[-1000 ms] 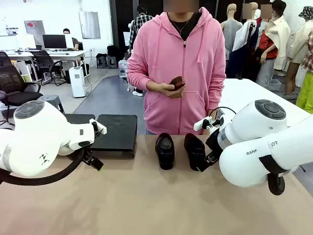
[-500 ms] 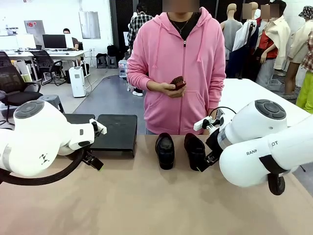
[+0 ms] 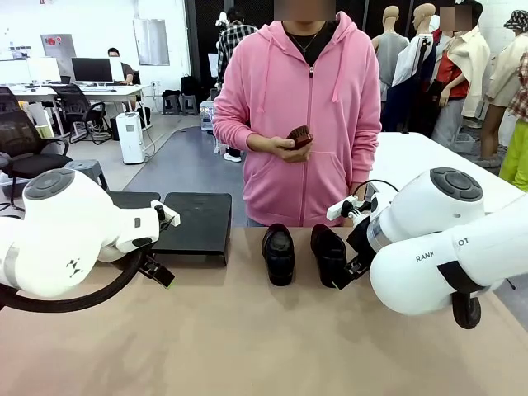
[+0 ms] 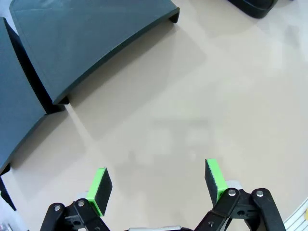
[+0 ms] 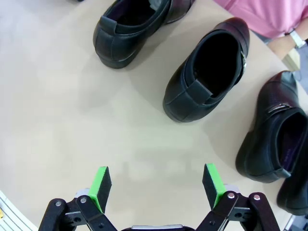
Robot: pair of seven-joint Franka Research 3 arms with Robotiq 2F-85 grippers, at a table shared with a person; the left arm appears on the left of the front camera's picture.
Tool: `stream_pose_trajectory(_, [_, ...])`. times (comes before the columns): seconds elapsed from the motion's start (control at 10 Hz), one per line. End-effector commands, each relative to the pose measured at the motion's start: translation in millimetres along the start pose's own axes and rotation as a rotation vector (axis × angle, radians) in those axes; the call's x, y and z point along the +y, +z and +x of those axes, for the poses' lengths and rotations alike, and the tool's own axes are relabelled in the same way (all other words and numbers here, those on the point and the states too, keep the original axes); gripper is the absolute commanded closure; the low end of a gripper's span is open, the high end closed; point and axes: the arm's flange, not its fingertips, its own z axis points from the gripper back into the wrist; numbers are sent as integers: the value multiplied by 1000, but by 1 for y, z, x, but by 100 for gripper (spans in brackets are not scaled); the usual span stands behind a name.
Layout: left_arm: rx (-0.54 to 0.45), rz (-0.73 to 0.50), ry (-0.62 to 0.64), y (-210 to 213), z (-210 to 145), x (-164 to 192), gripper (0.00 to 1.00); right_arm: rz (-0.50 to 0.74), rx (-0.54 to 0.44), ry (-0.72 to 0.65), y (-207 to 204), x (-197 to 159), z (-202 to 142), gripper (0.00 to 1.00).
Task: Organize the shoes by placing them on the stand.
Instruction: Pick up one Shoe and place it in the middle of the table.
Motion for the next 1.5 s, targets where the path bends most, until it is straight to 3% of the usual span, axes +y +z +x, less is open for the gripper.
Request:
stream_pose_trajectory(0.0, [-1, 0, 0, 0, 0, 0, 0, 0, 0, -1, 0, 0, 0, 0])
stream_pose_trajectory(0.3, [0, 0, 0, 0, 0, 0, 0, 0, 0, 0, 0, 0, 0, 0])
stream_pose_trajectory(0.4, [-79, -87, 17, 34, 2, 1, 0, 85, 1, 0, 38, -9, 3, 0])
stream_pose_trajectory(0.5, [-38, -14, 228, 84, 8, 6, 0, 134, 49, -104, 91, -20, 4, 0])
stream_pose_trajectory(0.7, [-109, -2, 309, 156, -8, 8, 0, 149, 112, -199, 165, -36, -18, 0])
stream_pose_trajectory(0.9, [-129, -32, 248, 209, -46, 17, 0, 202, 81, -214, 231, -59, -60, 0])
stream_pose_trajectory(1.1, [-164, -92, 229, 257, -101, 23, 0, 142, 1, -322, 300, -88, -109, 0])
stream_pose_trajectory(1.2, [-154, -129, 196, 266, -131, 28, 0, 85, -58, -392, 322, -98, -132, 0])
stream_pose_trajectory(1.4, [-186, -170, 300, 257, -178, 50, 0, 60, -149, -484, 338, -107, -164, 0])
